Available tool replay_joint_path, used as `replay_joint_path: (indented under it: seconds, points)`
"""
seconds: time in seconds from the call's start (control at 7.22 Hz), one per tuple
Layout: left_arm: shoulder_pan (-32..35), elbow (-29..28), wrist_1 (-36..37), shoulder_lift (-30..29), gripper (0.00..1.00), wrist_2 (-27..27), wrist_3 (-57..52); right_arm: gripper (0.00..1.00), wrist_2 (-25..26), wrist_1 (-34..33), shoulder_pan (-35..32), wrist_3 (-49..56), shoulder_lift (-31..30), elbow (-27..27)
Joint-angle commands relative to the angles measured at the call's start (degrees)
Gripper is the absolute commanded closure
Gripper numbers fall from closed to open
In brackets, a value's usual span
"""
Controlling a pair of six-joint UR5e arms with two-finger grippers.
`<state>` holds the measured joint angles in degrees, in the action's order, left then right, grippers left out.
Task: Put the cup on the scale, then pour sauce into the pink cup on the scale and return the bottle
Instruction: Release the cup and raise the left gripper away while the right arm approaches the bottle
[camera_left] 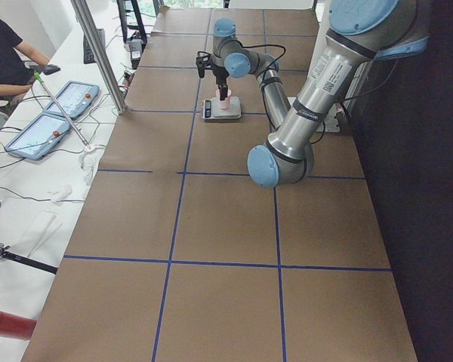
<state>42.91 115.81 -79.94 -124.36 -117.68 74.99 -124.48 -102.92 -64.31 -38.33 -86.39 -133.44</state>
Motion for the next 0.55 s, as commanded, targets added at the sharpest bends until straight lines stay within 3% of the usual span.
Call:
replay_joint_path:
  seconds: [0.0,0.14,0.28,0.42]
  points:
    - [7.51,4.5,11.77,1.49,0.0,-0.36,-15.57,0.0,11.32,8.99,12.76,-17.92,-0.78,-2.08]
    - [12.07,5.82,14.26,4.71,0.0,-1.4,-25.23,0.0,18.93,15.84,19.07,-21.49,-6.19,-2.43]
    - [16.81,5.92,14.37,8.66,0.0,-1.5,-35.86,0.0,25.45,27.04,24.09,-24.31,-13.81,-2.17]
    - [22.08,5.83,14.29,13.05,0.0,-1.59,-49.45,0.0,28.12,33.94,26.49,-26.42,-17.81,-1.39]
